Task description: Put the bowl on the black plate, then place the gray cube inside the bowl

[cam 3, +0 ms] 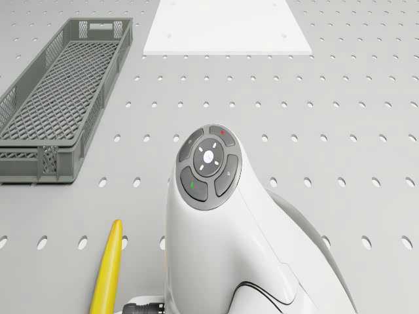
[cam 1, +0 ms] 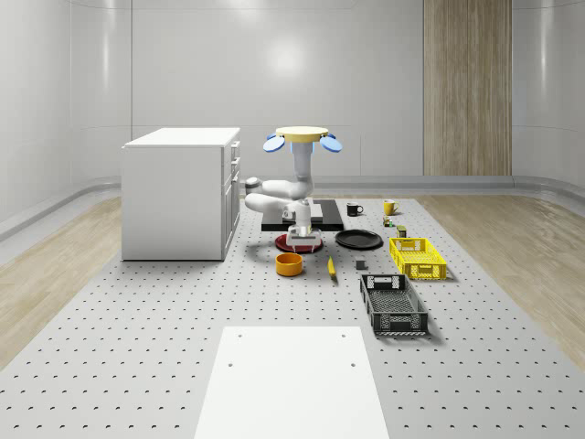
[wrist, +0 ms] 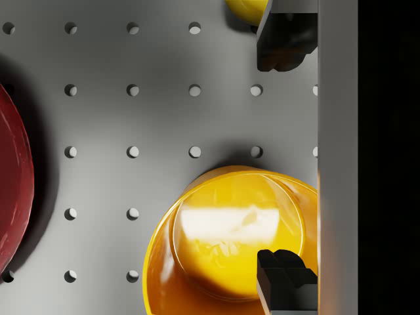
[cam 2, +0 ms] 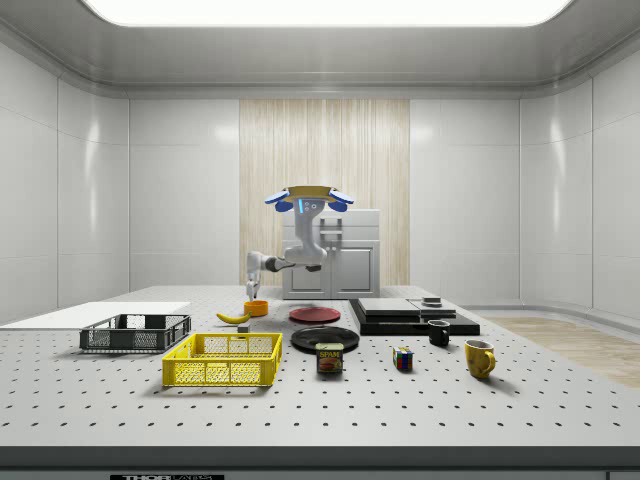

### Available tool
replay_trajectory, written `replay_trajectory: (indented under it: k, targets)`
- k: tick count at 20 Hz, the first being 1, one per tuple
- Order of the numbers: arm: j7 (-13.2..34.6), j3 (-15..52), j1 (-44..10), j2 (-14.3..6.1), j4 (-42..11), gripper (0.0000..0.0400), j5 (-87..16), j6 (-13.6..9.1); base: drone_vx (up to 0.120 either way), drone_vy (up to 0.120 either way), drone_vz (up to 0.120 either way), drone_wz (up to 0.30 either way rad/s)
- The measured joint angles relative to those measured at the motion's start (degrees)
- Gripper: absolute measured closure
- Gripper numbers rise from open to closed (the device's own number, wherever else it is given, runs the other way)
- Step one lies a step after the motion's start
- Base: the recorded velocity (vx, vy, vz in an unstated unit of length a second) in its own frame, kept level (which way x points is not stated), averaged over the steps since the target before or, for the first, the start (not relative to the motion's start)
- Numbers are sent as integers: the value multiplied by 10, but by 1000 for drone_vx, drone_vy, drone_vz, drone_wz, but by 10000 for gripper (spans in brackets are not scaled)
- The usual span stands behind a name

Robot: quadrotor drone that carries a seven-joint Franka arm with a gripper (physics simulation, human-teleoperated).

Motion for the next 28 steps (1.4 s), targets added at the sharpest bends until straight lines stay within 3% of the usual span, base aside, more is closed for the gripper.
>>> replay_trajectory:
  k: [13,27,28]
  targets:
    - [-15,-79,-1,-6,25,0,-73,36,0,0,0,0]
    - [-17,-97,-24,6,56,0,-92,43,0,0,0,0]
    - [-17,-98,-25,6,56,46,-93,43,0,0,0,0]
